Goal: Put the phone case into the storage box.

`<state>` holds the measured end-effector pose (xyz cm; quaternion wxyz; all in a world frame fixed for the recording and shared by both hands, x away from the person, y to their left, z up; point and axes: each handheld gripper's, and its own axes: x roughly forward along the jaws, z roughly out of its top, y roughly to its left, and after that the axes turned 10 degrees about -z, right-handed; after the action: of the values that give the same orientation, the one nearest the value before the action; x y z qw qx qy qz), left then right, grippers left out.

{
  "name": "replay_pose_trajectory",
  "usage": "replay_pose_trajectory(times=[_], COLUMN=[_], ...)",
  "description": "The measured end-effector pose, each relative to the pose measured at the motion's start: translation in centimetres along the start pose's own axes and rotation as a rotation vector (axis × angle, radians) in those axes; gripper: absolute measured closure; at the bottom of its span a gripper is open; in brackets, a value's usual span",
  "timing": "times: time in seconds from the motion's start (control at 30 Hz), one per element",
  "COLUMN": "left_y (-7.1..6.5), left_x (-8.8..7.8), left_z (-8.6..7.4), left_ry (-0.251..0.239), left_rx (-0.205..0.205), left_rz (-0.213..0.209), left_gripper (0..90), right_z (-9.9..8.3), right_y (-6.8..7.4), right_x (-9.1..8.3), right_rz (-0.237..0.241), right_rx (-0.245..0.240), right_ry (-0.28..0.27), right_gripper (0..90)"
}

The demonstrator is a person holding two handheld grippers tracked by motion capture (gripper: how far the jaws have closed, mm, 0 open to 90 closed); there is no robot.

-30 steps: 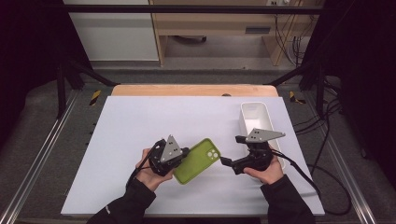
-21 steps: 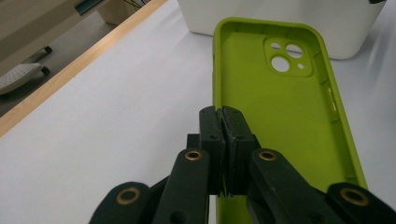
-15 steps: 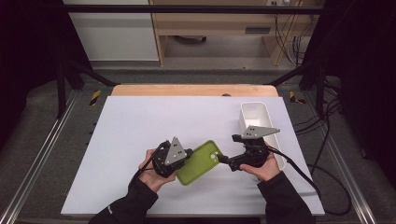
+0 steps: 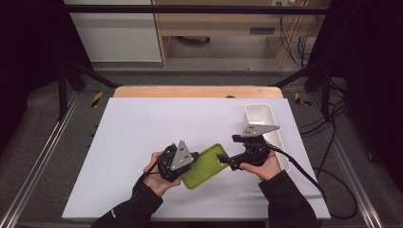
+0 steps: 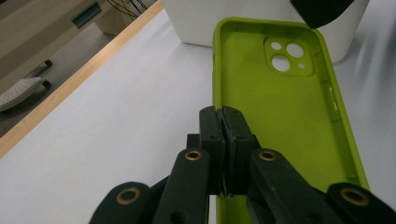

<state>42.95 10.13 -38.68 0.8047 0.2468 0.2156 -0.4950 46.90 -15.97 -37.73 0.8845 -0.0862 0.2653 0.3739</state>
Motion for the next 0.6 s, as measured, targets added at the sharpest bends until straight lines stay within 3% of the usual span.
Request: replay_pose_trajectory(times=[0.6], left_y=[-0.60], left_x=[-0.25], left_z=[0.26], left_ry=[-0.012], left_rx=[0.032], left_rz=[-0.002], left_gripper=[88.1], right_z=[0.40], right_y=[-0.04], right_x=[0.95], right_rz=[0.043], right_rx=[-0.003], right_ry=[0.082], right_gripper=[21.6])
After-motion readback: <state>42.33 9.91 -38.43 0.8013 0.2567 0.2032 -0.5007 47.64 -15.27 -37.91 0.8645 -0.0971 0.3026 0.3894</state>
